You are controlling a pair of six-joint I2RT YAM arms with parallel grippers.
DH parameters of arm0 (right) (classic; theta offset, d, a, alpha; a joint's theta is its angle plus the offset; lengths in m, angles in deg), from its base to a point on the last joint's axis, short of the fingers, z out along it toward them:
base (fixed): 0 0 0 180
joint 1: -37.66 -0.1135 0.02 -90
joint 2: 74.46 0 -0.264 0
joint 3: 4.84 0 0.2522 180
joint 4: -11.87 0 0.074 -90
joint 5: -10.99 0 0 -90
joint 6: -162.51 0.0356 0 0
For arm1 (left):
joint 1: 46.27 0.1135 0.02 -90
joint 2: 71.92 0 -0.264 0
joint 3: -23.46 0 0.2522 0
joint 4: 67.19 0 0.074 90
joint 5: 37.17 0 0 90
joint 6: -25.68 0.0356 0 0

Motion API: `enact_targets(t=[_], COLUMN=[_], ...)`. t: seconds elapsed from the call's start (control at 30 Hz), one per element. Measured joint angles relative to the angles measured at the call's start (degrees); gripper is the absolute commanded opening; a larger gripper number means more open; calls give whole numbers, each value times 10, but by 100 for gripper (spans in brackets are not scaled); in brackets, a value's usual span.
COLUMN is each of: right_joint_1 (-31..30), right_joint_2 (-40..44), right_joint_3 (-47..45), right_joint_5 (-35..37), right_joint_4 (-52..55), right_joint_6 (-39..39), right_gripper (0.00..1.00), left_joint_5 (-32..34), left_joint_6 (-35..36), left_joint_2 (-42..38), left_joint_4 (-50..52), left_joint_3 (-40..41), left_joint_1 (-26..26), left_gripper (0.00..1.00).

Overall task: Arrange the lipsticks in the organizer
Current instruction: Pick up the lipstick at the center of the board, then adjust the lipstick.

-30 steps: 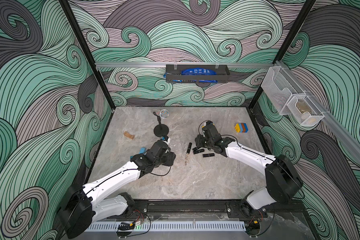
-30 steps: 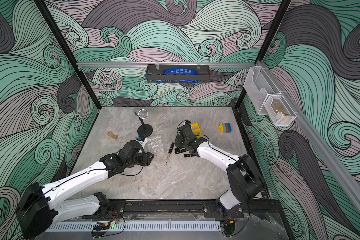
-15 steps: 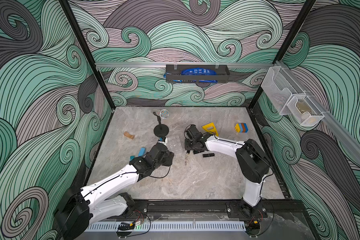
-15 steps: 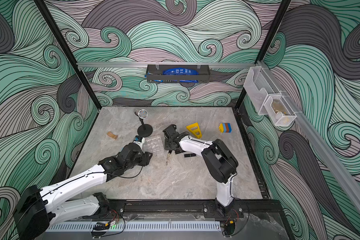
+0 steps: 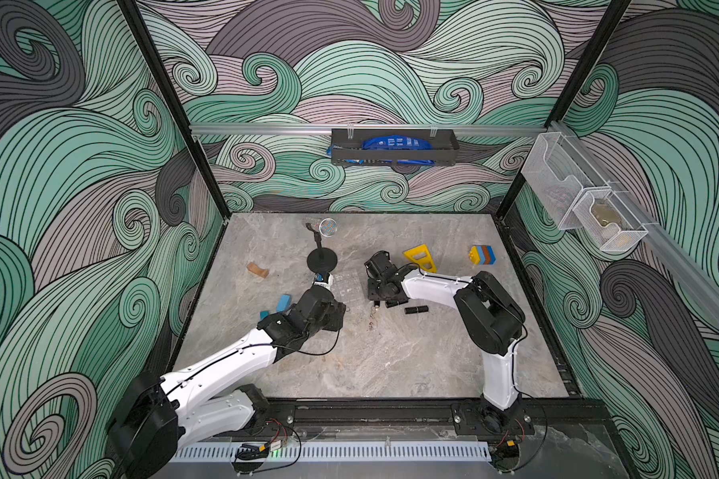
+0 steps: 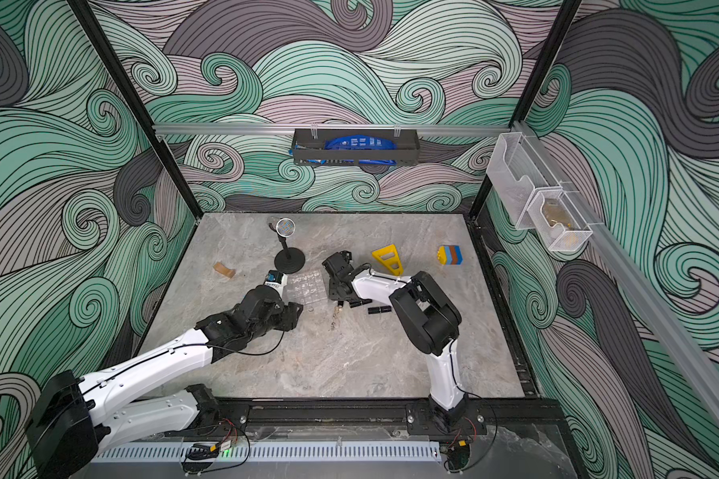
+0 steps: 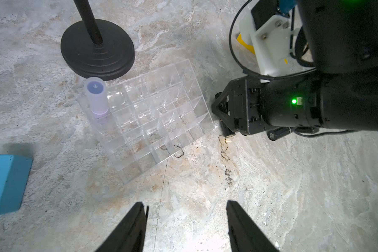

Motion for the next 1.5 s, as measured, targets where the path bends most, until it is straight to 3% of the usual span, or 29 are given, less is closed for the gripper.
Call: enact_targets(t=[0.27,0.37,0.47,0.6,0.77,0.9,1.0,1.27,1.5], right_joint_1=[2,2,2,6,21,23,19,7,-19], right_joint_2=[-8,-3,38,155,328,412,438,441,417], right_joint_3=[8,3,-33,-97,-223,-330,-385,-428,-428], right_joint_5=[5,3,-7,-54,-183,-270,-309,-354,-359], right_joint_4=[-3,-14,-30,-74,-230,-388,-491,-668,-735], right_joint_6=[12,11,1,-15,-12,12,33,98,130], right_gripper=[23,21,20,18,11,8,8,8,8], left_joint_5=[0,-2,-24,-107,-253,-373,-427,-491,-496], left_joint_6=[0,0,-3,-19,-36,-75,-125,-229,-258], left_joint_2=[-4,-16,-33,-66,-75,-47,-43,9,19], left_joint_4=[12,23,34,17,-66,-151,-252,-457,-543], left_joint_3=[0,0,0,6,37,54,85,101,106], left_joint_1=[2,12,39,94,102,95,92,76,46], left_gripper=[61,66,72,76,65,68,69,60,38])
